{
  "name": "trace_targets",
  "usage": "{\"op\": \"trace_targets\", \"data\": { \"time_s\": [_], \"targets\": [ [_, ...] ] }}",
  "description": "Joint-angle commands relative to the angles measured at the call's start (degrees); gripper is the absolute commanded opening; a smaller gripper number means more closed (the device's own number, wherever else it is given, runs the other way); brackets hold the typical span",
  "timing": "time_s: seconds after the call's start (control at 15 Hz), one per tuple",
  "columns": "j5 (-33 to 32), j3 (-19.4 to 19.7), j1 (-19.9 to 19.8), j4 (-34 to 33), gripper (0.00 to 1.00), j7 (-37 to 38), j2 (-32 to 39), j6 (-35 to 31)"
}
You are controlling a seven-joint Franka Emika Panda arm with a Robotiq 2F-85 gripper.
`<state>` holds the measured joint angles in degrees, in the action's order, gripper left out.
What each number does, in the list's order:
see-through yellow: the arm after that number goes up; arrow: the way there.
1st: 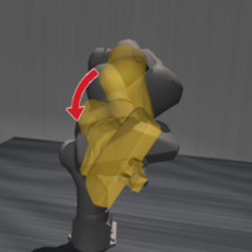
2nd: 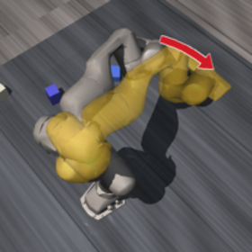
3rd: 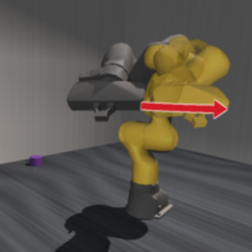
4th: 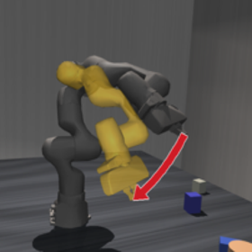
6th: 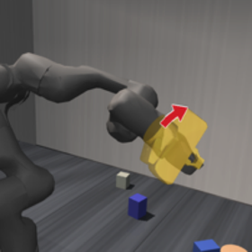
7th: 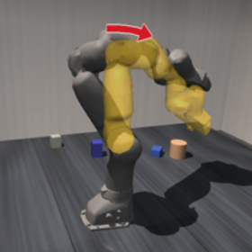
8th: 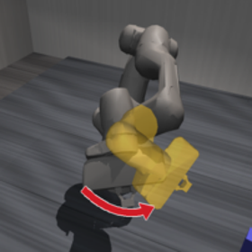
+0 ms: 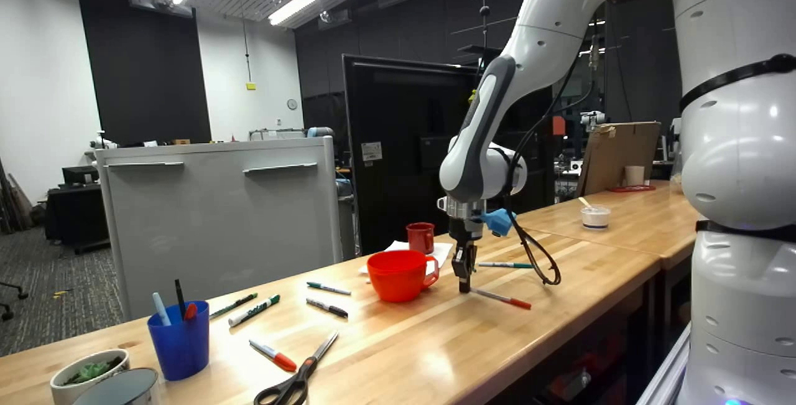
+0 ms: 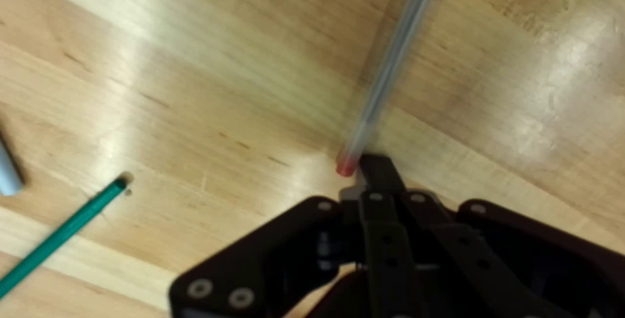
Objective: Move one orange pen to the right
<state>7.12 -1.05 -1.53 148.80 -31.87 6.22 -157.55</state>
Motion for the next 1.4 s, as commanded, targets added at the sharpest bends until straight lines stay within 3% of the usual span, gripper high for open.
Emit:
{"op": "trace_targets", "data": {
  "time_s": [0.0,1.33],
  "targets": [
    [-3.2,0.9,-1.5,0.2,0.0,2.1,3.3,-2.0],
    [-12.4,5.1,-2.8,0.8,0.0,11.6,2.4,-1.8]
  ]
}}
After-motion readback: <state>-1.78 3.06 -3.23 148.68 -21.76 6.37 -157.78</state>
